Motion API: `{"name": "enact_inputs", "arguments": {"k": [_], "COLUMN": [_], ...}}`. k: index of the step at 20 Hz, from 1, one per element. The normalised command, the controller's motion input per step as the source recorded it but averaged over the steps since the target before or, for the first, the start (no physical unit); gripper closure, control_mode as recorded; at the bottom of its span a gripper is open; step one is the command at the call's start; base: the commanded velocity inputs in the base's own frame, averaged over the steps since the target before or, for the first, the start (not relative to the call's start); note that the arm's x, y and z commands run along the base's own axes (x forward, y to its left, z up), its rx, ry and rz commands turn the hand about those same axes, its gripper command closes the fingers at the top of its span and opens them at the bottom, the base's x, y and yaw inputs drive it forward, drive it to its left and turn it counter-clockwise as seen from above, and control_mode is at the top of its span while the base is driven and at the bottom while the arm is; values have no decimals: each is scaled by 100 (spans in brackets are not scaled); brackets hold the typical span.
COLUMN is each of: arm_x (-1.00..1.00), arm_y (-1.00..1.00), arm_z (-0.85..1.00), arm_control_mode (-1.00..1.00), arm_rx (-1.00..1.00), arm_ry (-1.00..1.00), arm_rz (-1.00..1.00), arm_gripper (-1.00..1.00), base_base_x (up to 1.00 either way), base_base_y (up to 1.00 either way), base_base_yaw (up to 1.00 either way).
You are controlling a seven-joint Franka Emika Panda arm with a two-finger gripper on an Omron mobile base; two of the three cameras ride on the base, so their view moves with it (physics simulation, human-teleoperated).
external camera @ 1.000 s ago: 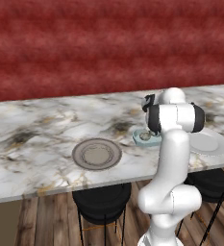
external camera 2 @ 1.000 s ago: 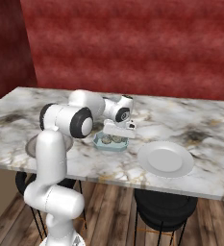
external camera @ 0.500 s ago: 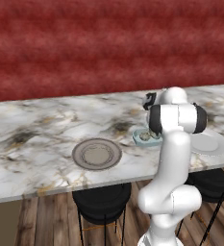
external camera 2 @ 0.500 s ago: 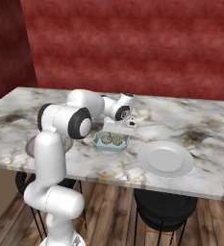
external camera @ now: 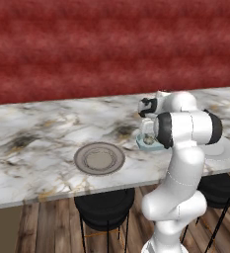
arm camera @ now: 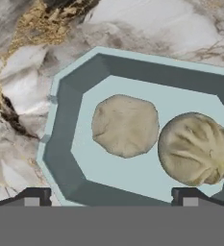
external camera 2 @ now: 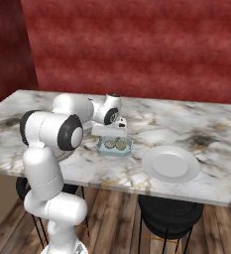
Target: Place two dumplings into each of the tupperware containers and then place the containers in the fridge.
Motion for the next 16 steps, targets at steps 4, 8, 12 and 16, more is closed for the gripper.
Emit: {"name": "enact_inputs", "arguments": {"k": [4, 8, 12, 16], "arm_x": [-21, 0, 0, 0], "arm_y": [65, 14, -2, 3], "arm_z": [-10, -5, 0, -22], "arm_control_mode": [-100, -100, -100, -100], "arm_rx": [-16, -4, -1, -2], "arm_ry": [-4, 0, 6, 7], "arm_rz": [9, 15, 5, 4], "arm_gripper": [-100, -100, -100, -100], "base_base_x": [0, 0, 0, 0], "base_base_y": [0, 0, 0, 0], "base_base_yaw": [0, 0, 0, 0]}}
